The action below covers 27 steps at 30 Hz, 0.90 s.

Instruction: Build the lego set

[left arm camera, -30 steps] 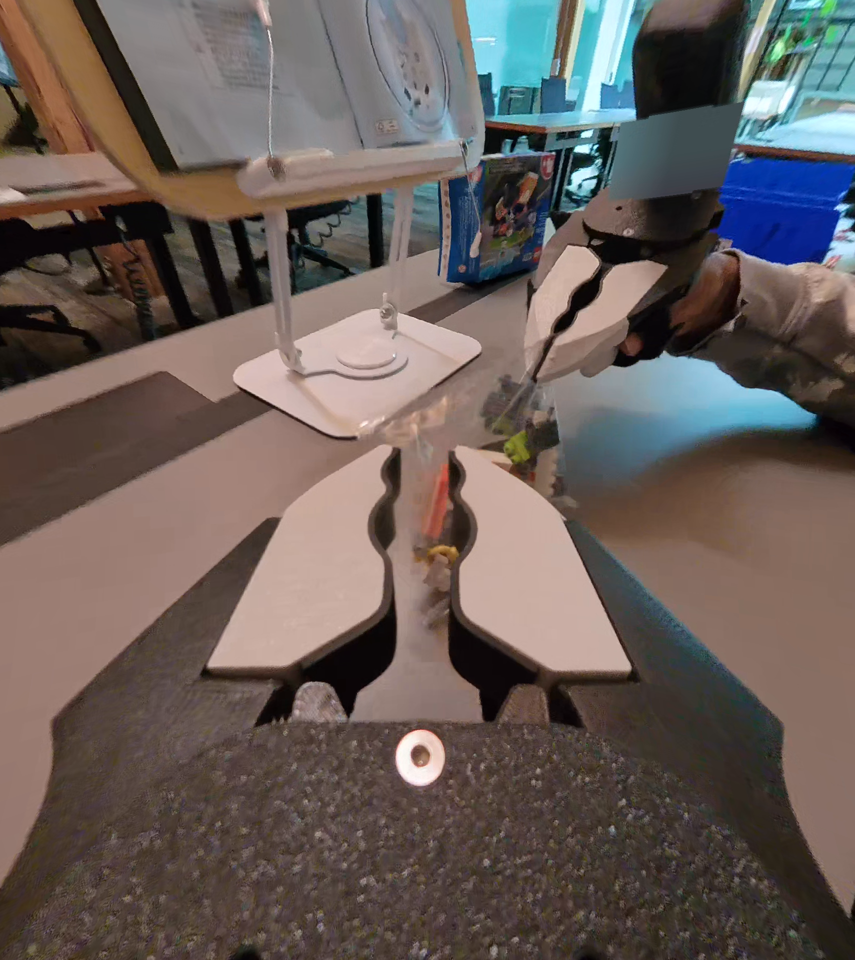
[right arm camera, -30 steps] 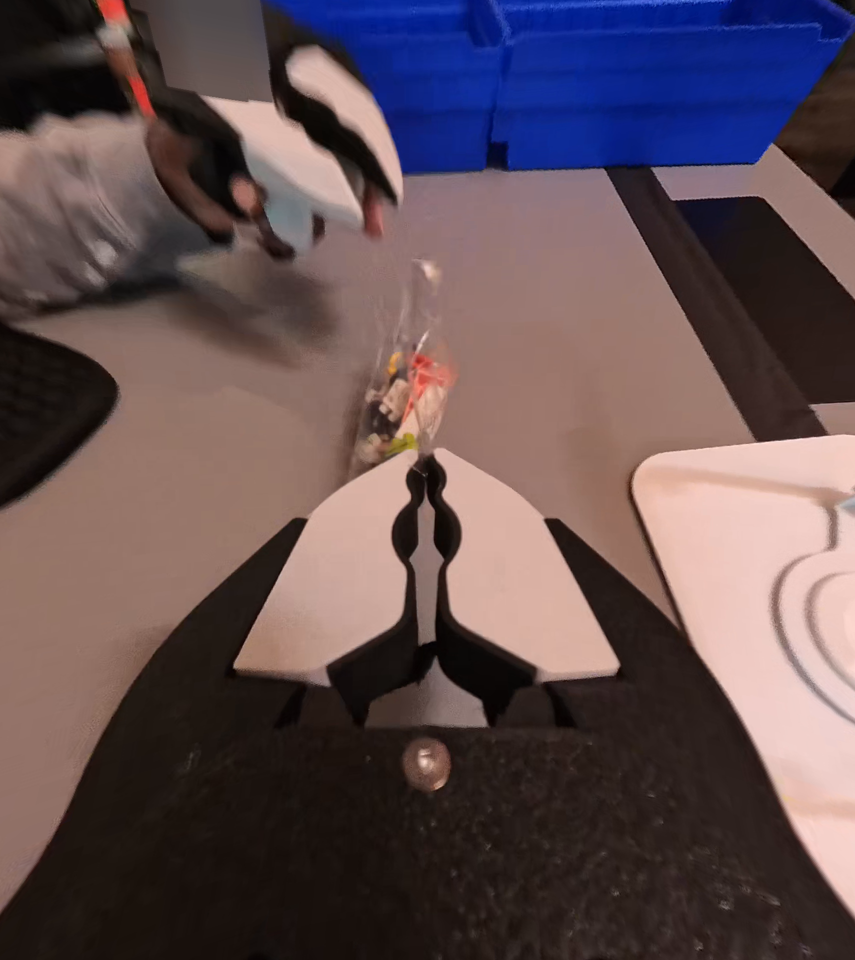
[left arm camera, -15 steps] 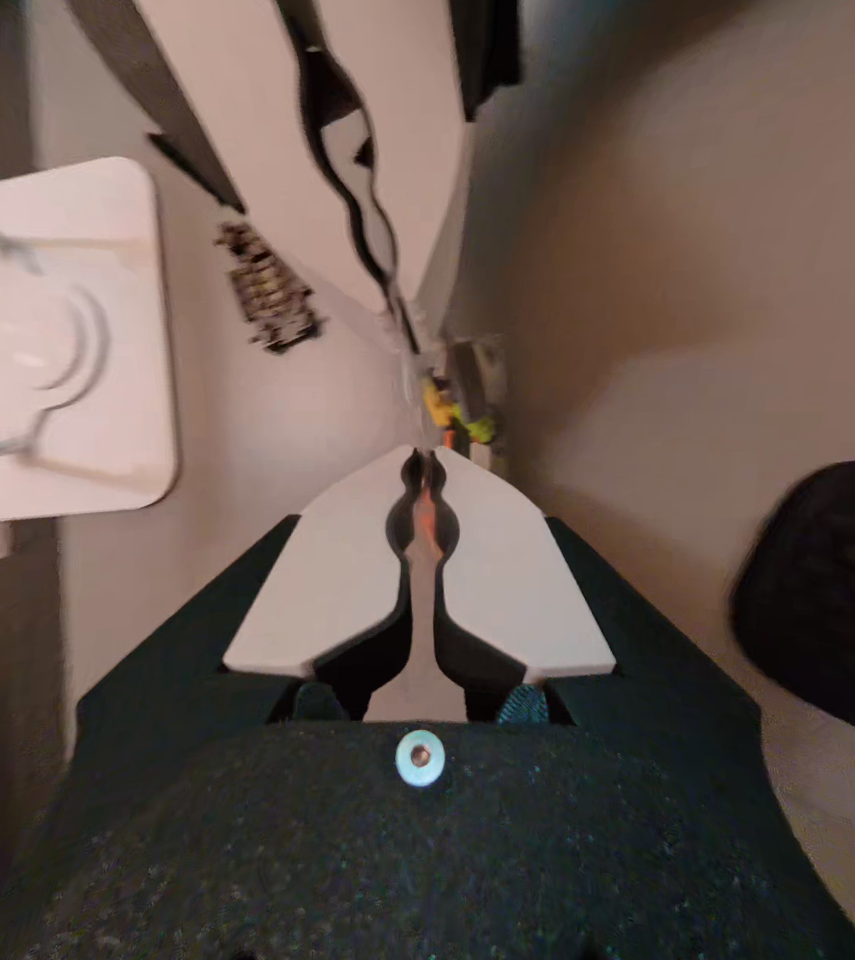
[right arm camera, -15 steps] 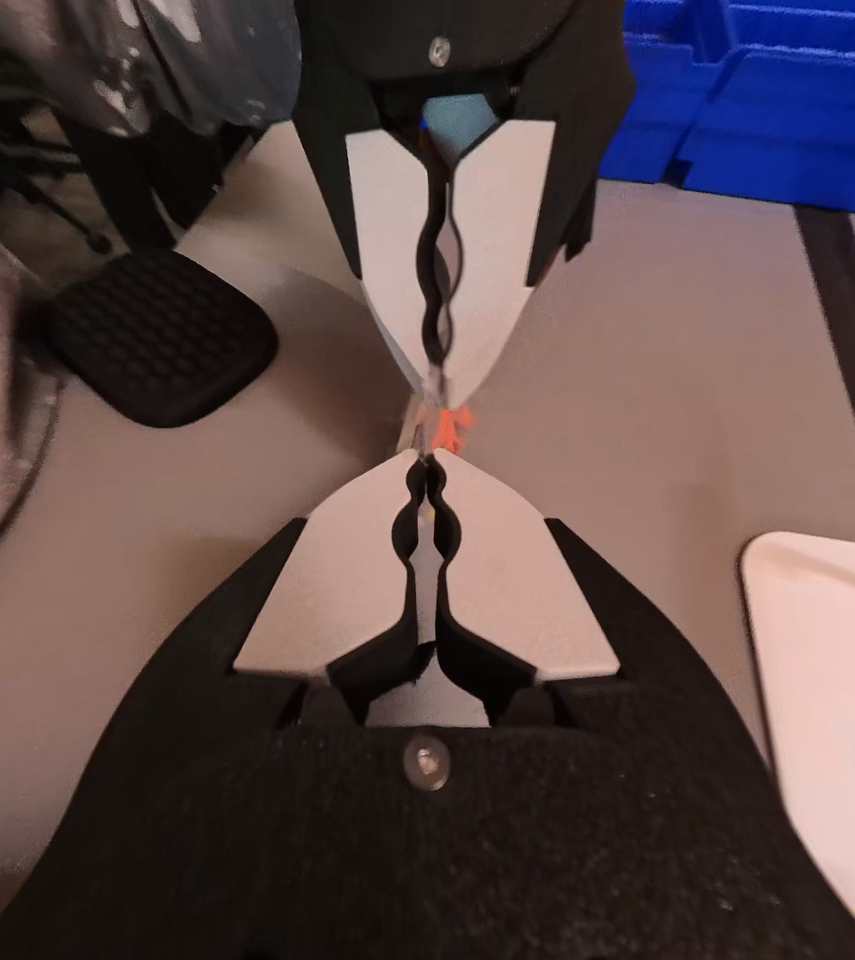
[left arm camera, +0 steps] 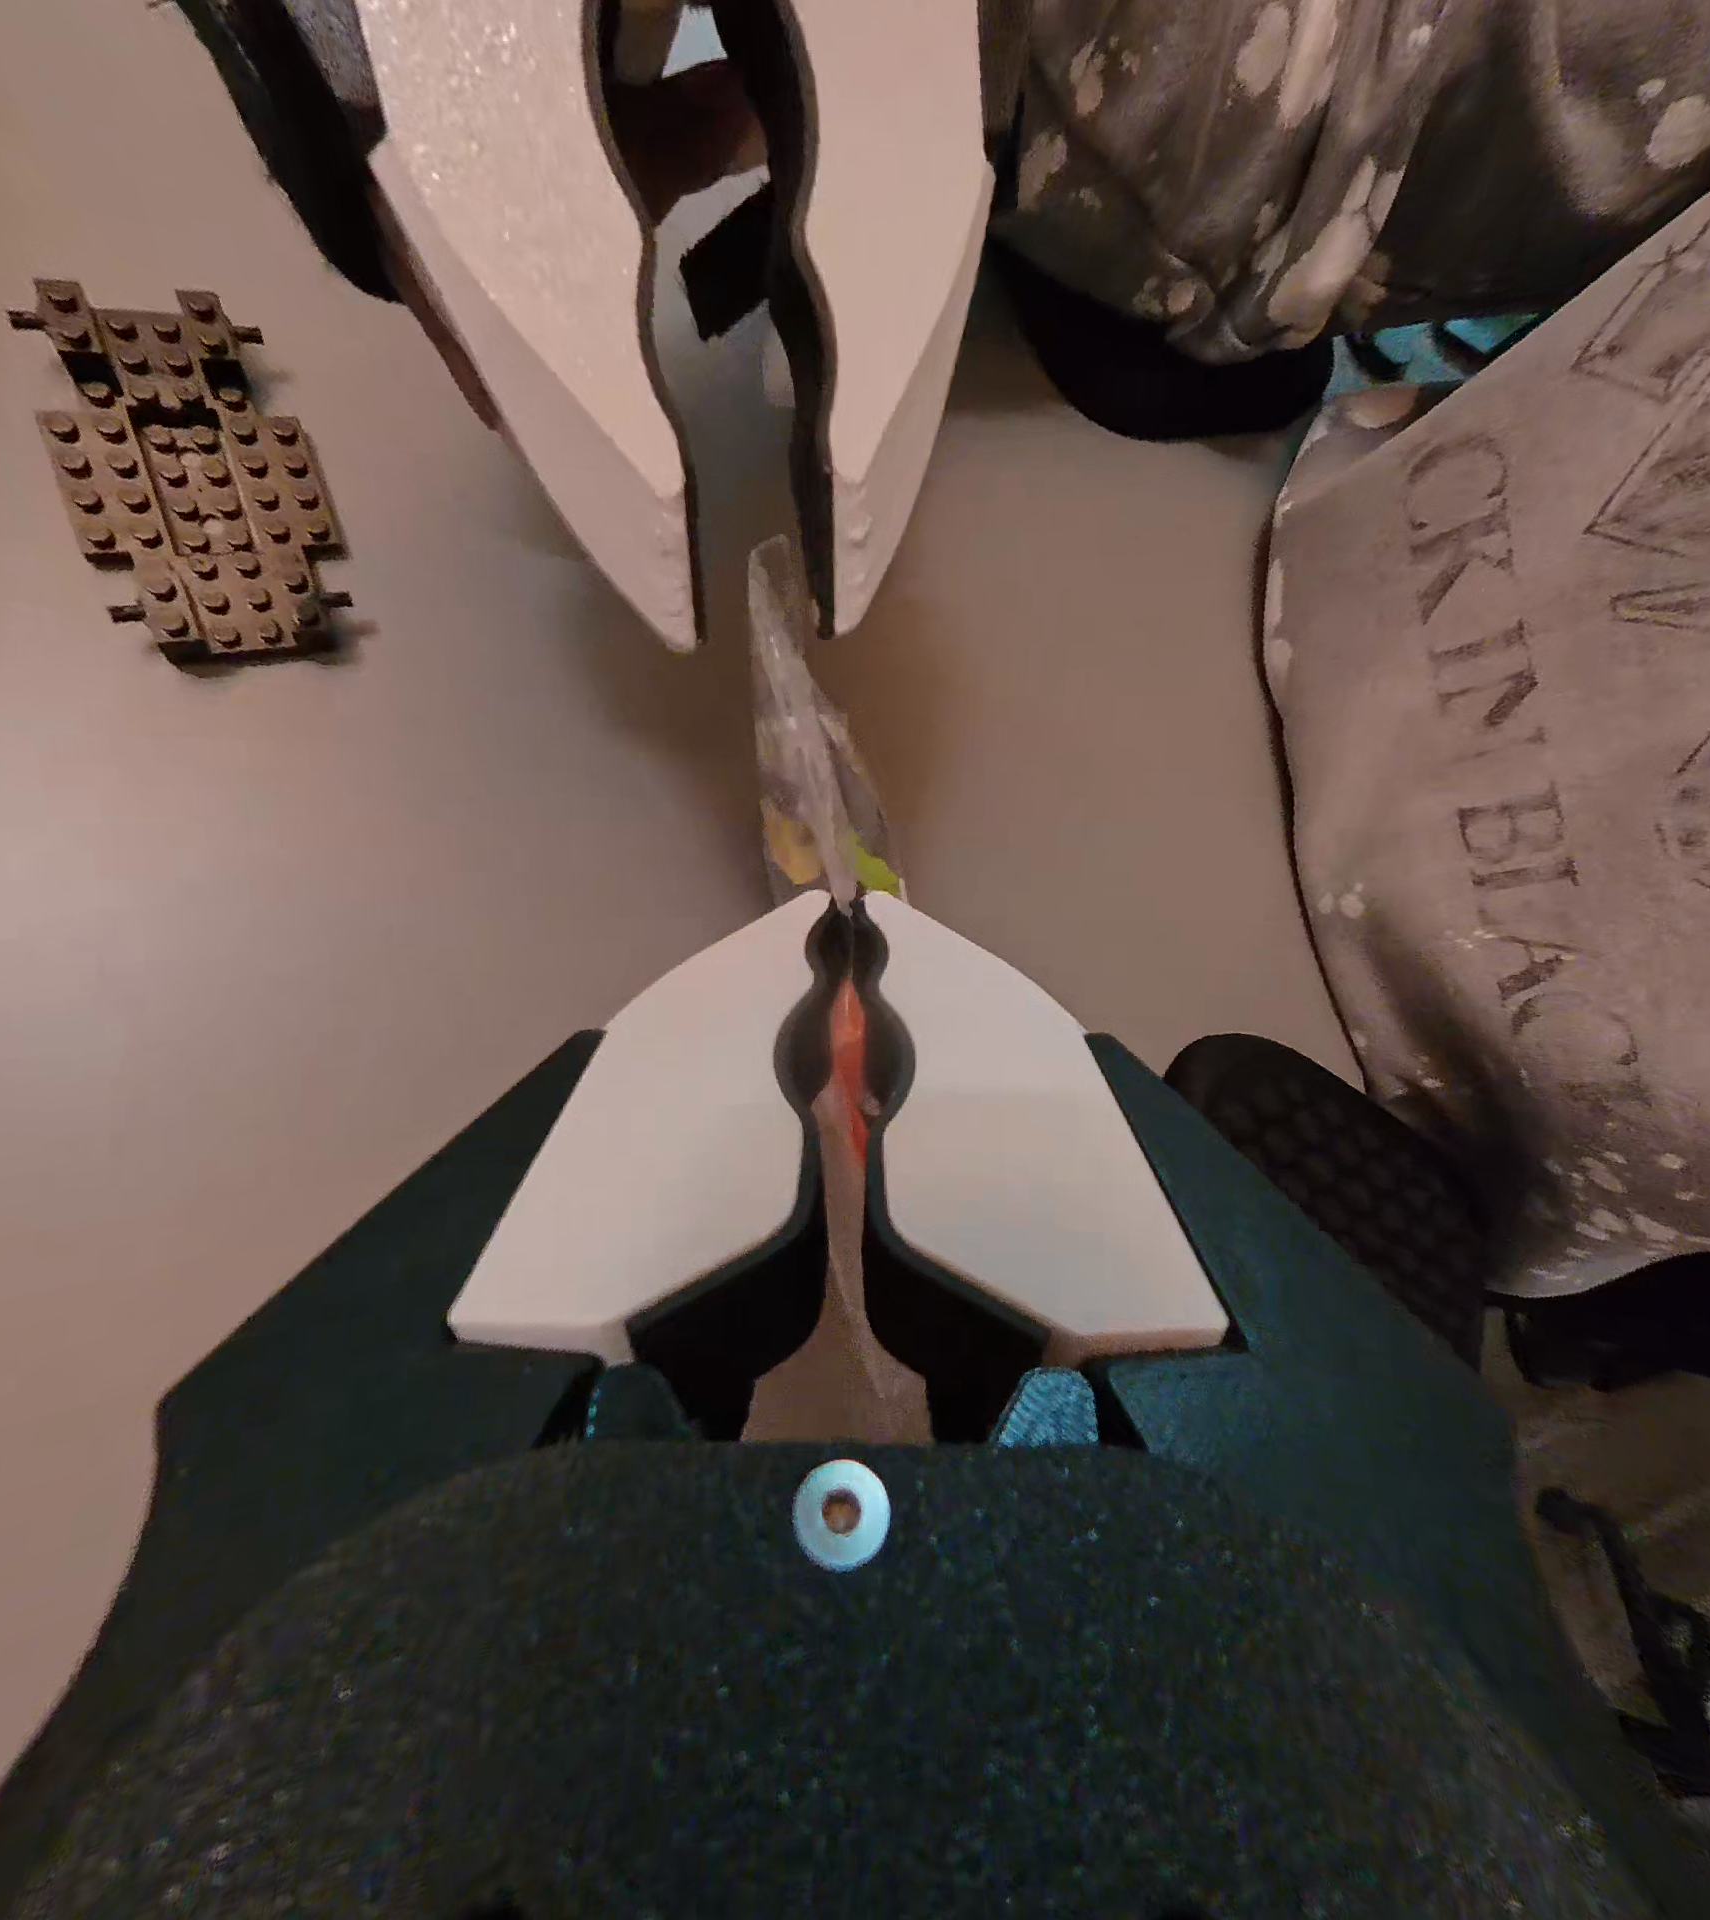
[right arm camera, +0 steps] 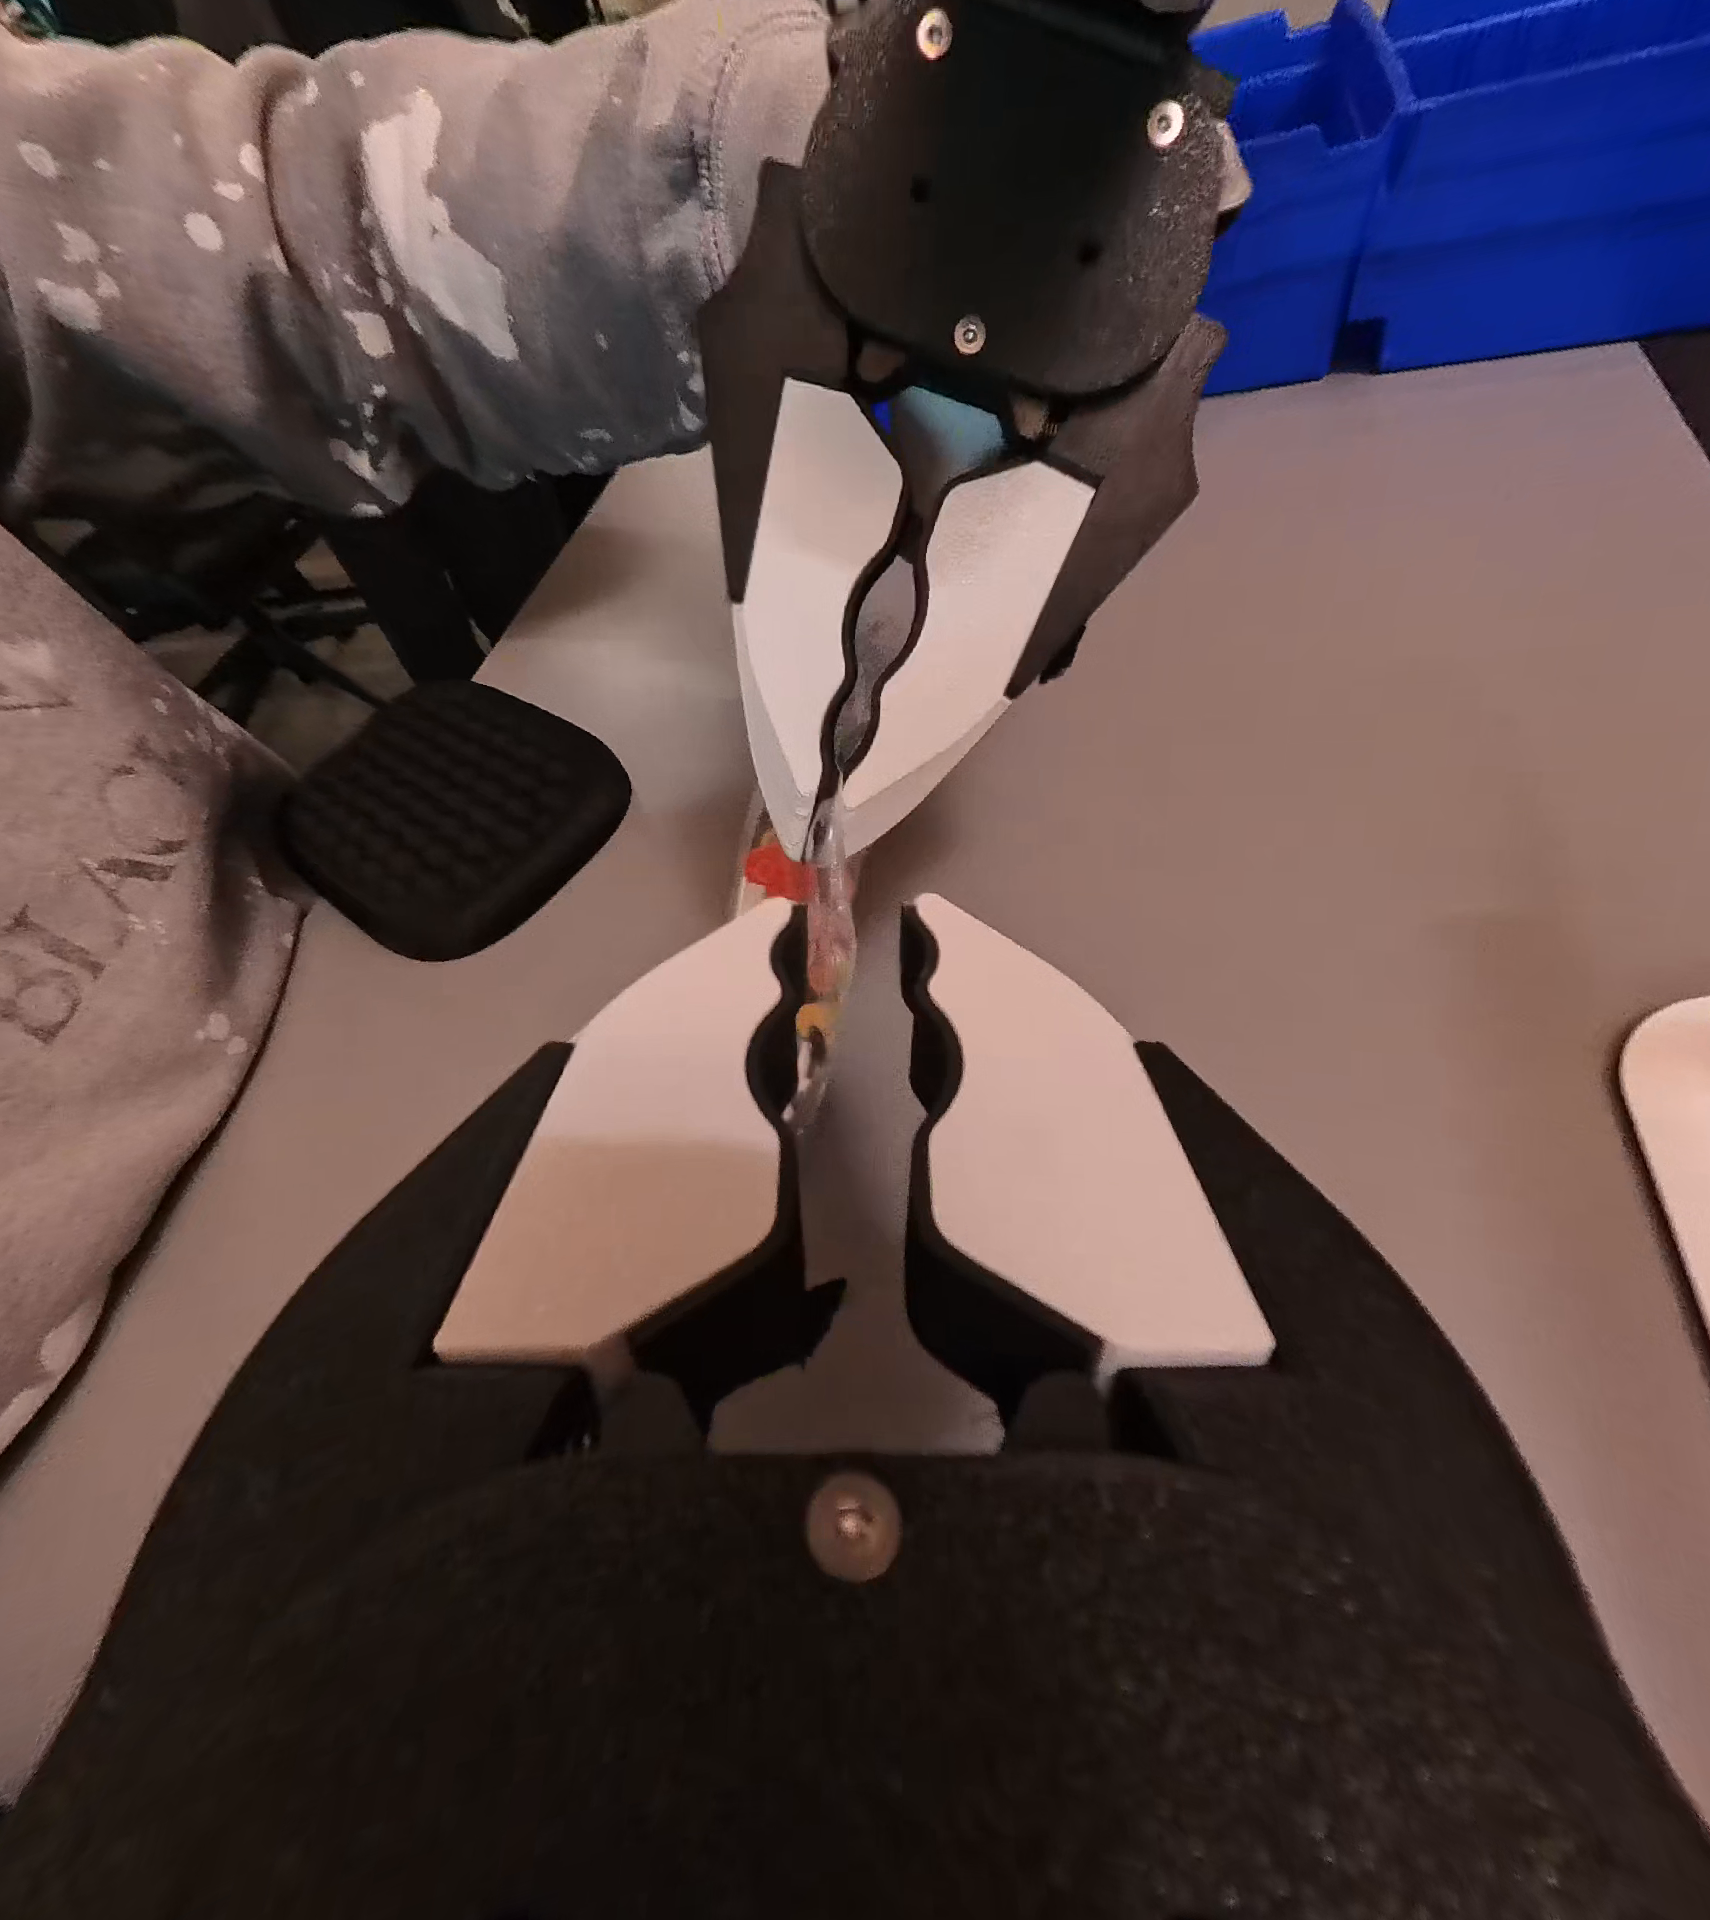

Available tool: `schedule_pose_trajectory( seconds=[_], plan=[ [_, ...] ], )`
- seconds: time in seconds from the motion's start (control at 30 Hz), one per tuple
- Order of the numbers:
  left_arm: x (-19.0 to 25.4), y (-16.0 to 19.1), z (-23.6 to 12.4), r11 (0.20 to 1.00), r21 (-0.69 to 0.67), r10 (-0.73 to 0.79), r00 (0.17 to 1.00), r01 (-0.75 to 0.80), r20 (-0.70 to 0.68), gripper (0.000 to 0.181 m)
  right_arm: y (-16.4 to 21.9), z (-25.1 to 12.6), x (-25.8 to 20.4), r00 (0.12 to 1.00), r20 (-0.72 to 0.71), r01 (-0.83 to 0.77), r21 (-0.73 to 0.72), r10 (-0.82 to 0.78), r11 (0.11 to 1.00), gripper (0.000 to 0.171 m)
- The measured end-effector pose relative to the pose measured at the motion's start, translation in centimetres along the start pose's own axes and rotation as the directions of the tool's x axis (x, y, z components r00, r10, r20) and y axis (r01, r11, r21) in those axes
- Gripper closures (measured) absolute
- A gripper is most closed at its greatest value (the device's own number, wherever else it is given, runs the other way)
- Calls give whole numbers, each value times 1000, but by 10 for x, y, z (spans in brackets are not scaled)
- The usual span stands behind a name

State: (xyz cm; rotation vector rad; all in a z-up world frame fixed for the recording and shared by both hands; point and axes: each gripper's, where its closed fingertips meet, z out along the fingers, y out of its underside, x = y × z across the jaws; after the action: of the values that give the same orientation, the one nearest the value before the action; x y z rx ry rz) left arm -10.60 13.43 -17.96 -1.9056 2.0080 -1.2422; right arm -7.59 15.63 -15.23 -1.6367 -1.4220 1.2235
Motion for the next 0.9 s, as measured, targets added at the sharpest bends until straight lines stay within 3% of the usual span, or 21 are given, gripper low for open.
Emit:
schedule_pose_trajectory(
  seconds=[0.07, 0.13, 0.37, 0.6, 0.7, 0.8, 0.9],
  plan=[
    [2, -1, 1, 1000, 7, -16, 999, 16, -38, 181, 2, 5, 2, 1000, -16, 6, -15, -6, 1000, 156],
    [-1, 1, 1, 1000, 6, -25, 998, 26, -50, 181, 2, 8, 3, 1000, -16, 5, -10, -5, 1000, 171],
    [-37, 11, -31, 981, 180, -79, 994, 66, 69, 162, 29, -7, 36, 966, -67, -250, -36, 248, 967, 171],
    [-50, 36, -39, 936, 333, -154, 983, 112, 104, 157, 36, -9, 45, 962, -108, -257, -44, 251, 965, 171],
    [-51, 39, -44, 921, 371, -169, 979, 117, 112, 161, 35, -8, 45, 965, -109, -245, -42, 239, 969, 171],
    [-54, 43, -55, 924, 373, -157, 972, 81, 178, 181, 36, -8, 44, 968, -111, -229, -46, 223, 972, 171],
    [-55, 44, -65, 924, 379, -147, 964, 55, 220, 181, 37, -10, 43, 974, -100, -207, -40, 202, 978, 171]
  ],
)
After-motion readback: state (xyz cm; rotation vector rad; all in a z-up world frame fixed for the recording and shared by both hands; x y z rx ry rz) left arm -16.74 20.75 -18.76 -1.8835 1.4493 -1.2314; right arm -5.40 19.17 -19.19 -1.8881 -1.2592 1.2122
